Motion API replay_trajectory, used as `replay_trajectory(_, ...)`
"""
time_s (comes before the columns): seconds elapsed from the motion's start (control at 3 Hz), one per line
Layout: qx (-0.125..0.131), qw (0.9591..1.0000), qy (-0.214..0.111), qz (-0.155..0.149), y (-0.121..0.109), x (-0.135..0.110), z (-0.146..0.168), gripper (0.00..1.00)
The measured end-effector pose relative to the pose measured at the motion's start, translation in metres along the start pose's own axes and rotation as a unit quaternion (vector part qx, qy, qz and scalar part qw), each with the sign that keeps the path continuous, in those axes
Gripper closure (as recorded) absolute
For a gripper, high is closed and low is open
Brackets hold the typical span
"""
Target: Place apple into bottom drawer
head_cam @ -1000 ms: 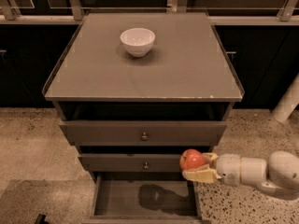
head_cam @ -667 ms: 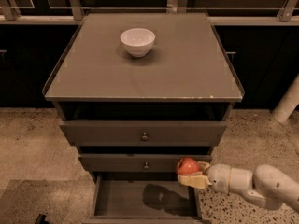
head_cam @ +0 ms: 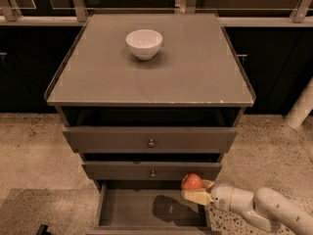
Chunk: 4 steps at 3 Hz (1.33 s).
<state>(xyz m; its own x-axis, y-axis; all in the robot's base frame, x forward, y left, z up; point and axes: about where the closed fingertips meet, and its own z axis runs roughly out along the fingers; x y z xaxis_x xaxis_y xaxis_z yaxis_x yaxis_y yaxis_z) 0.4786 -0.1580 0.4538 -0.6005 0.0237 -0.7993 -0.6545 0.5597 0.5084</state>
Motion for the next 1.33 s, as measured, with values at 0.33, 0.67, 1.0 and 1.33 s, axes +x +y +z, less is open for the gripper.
replay_trajectory(0.33, 0.009, 0.9989, 0.02, 0.042, -0.014, 0.028, 0.013, 1.0)
replay_trajectory(0.67, 0.036, 0.9926, 0.029, 0.112, -0.052, 0.086, 0.035, 1.0)
replay_trajectory(1.0, 0.062, 0.983, 0.033, 0.17, -0.084, 0.15, 0.068, 1.0)
replay_trajectory(1.33, 0.077, 0.9734, 0.042, 0.211, -0.104, 0.199, 0.095, 1.0)
